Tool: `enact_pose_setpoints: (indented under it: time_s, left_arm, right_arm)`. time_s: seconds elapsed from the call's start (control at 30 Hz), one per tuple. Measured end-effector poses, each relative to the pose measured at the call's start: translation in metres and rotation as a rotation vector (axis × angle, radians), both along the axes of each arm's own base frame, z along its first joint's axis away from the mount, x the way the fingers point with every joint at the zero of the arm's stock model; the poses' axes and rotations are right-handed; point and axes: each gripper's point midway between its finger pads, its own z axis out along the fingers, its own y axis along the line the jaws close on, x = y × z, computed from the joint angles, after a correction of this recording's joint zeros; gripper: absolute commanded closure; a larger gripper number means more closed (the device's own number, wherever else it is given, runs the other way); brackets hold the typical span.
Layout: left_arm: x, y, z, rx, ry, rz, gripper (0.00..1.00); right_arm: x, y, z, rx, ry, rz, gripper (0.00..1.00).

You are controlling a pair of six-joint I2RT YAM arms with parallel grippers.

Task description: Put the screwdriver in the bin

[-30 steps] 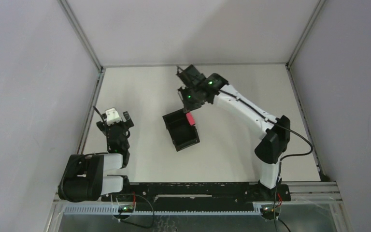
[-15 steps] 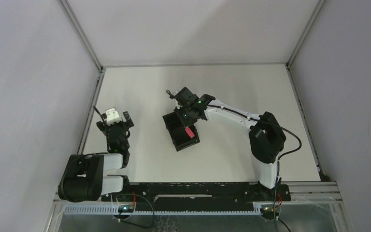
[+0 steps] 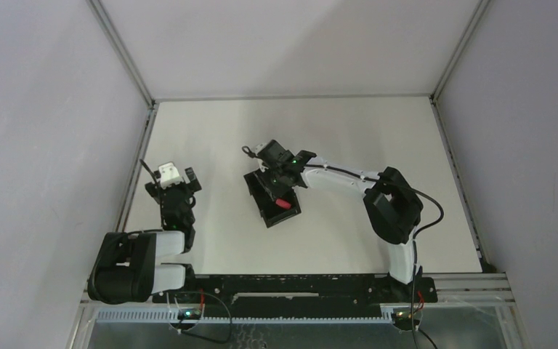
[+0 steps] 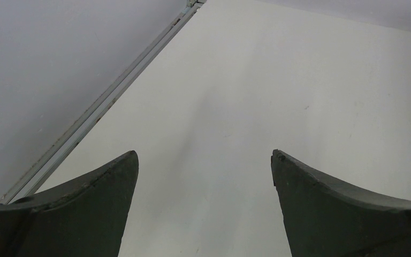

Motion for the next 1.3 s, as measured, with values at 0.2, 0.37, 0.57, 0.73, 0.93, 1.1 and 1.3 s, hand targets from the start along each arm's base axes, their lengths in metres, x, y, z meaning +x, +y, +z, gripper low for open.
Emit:
enact_pose_setpoints:
  time_s: [0.2,0.37,0.57,0.73,0.93,1.1,1.3]
  left_arm:
    - [0.0,0.0,0.0,0.0,0.0,0.0,0.02]
    - [0.0,0.0,0.0,0.0,0.0,0.0,0.02]
    - [0.0,0.0,0.0,0.0,0.0,0.0,0.02]
    - [0.0,0.0,0.0,0.0,-0.001,0.0,0.02]
    - [0.0,0.0,0.0,0.0,0.0,0.0,0.02]
    - [0.0,0.0,0.0,0.0,0.0,0.0,0.02]
    - [0.0,0.0,0.0,0.0,0.0,0.0,0.02]
  right_arm:
    - [-0.004,0.0,0.023,0.019,-0.041,0.0,0.52]
    - [0.0,-0.006,0.094,0.138,-0.156,-0.031,0.01]
    - [0.006,-0.041,0.181,0.337,-0.345,-0.111,0.0]
    - [0.024,-0.118,0.195,0.403,-0.479,-0.292,0.0]
    - [0.027,-0.211,0.157,0.406,-0.574,-0.524,0.0]
    - [0.02,-0.269,0.106,0.364,-0.615,-0.698,0.0]
    - [0.009,-0.312,0.058,0.335,-0.653,-0.843,0.0]
